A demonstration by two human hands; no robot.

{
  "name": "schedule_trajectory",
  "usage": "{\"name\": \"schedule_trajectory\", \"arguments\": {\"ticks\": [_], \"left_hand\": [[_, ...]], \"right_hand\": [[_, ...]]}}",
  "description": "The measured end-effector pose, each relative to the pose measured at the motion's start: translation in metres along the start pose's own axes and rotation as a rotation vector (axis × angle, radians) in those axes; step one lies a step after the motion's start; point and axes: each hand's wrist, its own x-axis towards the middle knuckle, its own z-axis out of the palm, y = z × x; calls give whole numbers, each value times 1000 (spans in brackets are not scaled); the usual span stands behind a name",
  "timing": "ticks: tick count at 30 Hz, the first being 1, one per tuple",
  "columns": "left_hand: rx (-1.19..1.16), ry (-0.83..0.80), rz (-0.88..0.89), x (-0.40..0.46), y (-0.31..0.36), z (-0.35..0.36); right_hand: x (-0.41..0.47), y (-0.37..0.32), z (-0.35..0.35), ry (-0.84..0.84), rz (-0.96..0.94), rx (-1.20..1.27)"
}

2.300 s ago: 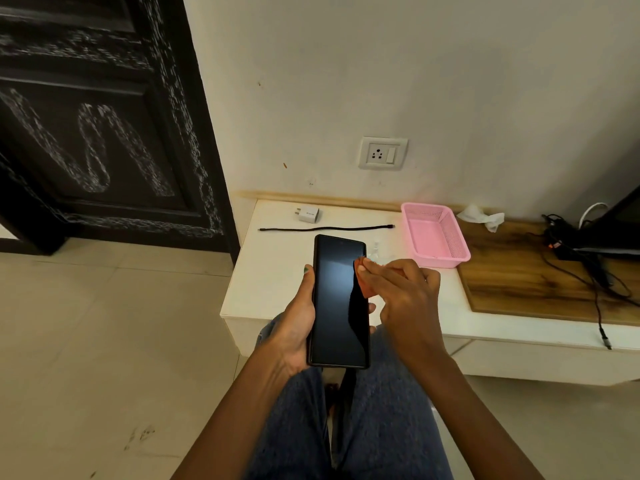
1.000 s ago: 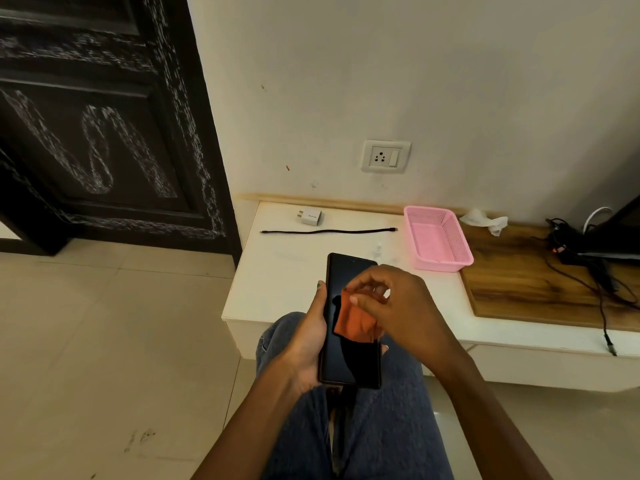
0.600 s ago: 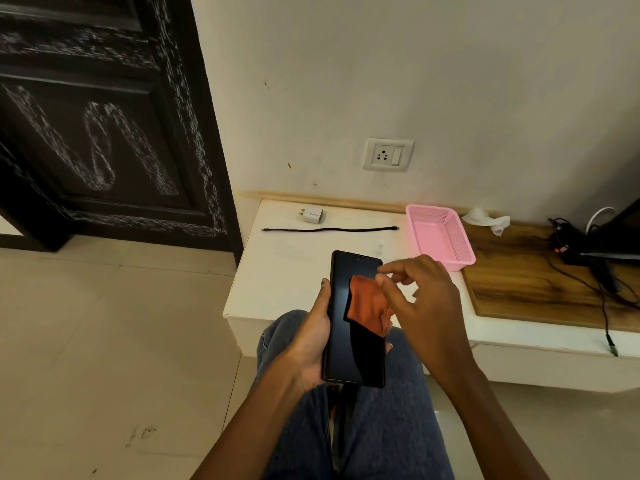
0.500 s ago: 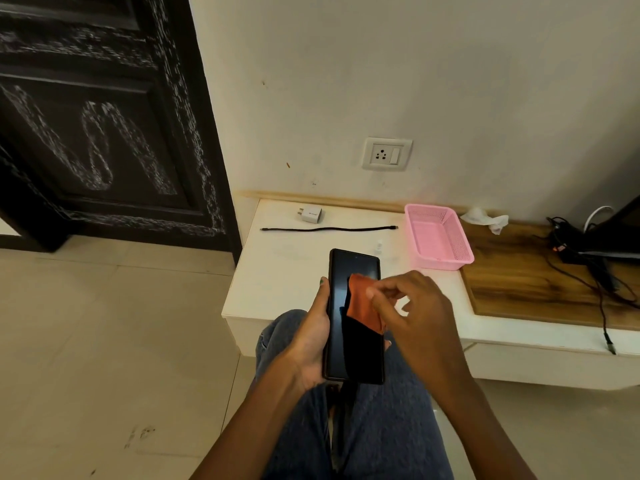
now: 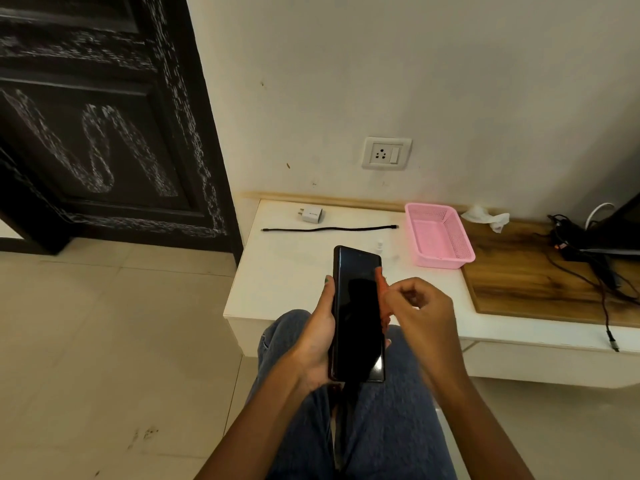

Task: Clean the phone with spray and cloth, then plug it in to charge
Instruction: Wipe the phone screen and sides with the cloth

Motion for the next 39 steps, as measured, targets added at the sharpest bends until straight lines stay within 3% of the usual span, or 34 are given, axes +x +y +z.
{"name": "schedule_trajectory", "arguments": {"ticks": [6,11,14,20,25,30,39], "left_hand": [[-69,-34,14,4,-1,-2],[-84,-70,4,1,-1,1],[-135,-77,13,-1,0,1],[-156,-84,-12,-2,-2,1],[-118,-56,-34,-2,-5,2],[-77,-57,-26,-3,-3,3],[-58,6,14,-5,-2,3]], "right_hand": [[10,-2,-14,37,471,763],[17,5,-18,27,698,1105],[19,12,-21,54,545,871],[20,6,-16,234,-145,13],[29,2,-3,257,-485,-367],[29,6,11,169,-625,-608],[19,20,11,79,-676,-721]]}}
